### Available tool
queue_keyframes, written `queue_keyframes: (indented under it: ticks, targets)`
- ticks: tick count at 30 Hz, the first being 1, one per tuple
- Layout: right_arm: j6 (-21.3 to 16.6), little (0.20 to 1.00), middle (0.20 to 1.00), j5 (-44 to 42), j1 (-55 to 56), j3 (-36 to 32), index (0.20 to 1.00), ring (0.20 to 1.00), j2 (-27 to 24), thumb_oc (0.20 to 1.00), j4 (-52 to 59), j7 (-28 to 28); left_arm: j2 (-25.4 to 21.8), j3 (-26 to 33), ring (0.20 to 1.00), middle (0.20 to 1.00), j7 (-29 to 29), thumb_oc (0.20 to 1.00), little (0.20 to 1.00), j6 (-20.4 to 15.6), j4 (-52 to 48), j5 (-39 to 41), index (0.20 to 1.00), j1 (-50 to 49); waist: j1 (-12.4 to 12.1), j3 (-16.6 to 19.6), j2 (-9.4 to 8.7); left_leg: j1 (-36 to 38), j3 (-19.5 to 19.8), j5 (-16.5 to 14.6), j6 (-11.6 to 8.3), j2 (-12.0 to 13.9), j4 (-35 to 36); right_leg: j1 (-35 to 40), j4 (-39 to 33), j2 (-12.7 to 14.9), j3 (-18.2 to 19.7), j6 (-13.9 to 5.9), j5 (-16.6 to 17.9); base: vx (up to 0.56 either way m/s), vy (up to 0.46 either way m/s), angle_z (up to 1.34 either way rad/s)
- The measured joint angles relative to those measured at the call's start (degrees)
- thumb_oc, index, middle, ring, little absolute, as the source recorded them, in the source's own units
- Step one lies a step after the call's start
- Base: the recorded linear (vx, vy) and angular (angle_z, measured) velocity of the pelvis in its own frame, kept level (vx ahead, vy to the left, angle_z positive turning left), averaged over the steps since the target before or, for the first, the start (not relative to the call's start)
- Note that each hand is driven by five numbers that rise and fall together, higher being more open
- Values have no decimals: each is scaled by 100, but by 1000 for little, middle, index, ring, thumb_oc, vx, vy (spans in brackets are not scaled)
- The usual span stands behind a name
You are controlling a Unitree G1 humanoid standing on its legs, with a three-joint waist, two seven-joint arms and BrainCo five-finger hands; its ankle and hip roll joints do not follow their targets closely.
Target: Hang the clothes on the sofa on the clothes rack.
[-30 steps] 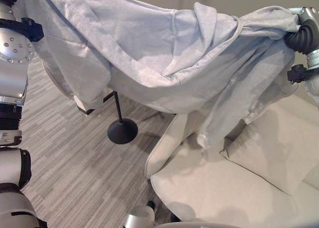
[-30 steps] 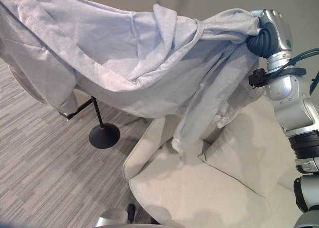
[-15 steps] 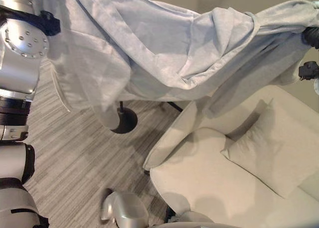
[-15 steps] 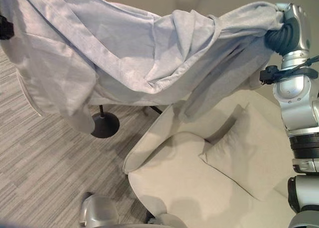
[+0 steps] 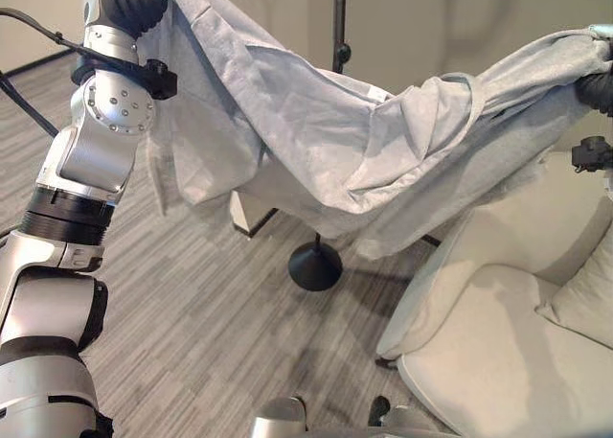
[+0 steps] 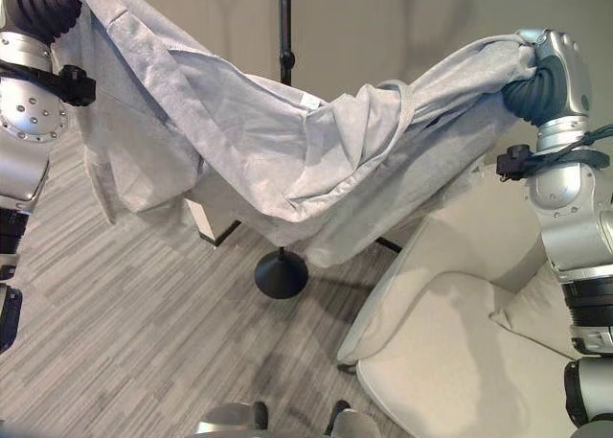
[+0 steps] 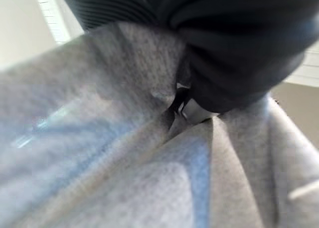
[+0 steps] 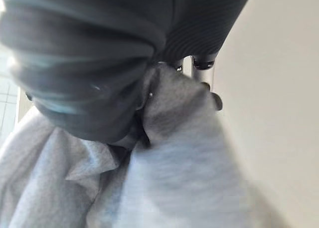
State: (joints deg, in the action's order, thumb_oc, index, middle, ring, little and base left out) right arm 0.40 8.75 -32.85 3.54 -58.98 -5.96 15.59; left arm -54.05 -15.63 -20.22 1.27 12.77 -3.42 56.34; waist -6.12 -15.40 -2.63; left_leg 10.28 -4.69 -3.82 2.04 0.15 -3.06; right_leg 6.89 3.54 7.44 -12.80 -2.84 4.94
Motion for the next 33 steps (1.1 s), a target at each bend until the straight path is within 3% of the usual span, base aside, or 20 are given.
queue_keyframes:
  ticks: [5, 12, 29, 33]
  targets:
    - [-12, 200, 200, -22, -321, 184, 200, 200, -69, 200, -88, -2, -176, 5, 200, 200, 0, 200, 200, -2, -4, 1, 200, 8, -37, 155, -283, -3, 0, 12, -128, 30, 27, 399, -817, -87, 116, -105, 71, 1, -56, 9]
    - [-92, 200, 200, -93, -414, 221, 200, 200, -69, 200, -210, -5, -198, 6, 200, 200, 11, 200, 200, -25, -74, 2, 200, 2, -54, 157, -342, -61, -27, 7, -283, 162, -2, 401, -845, -207, 112, -80, 73, -3, -58, -3]
    - [-98, 200, 200, -85, -414, -23, 200, 200, -45, 200, -204, -19, -198, 126, 200, 200, 18, 200, 200, -26, -262, -6, 200, 0, -1, 170, -364, -368, 171, 2, -285, 213, -186, 305, -854, -252, 19, -61, 82, 44, -58, 6]
    - [-110, 200, 200, -88, -413, -24, 200, 200, 25, 200, -11, -24, -102, 128, 200, 200, 30, 200, 200, -25, -377, -5, 200, 0, 12, 167, -362, -466, 264, -62, -385, 276, -477, 387, -854, -317, -62, 3, 34, 26, -26, 19]
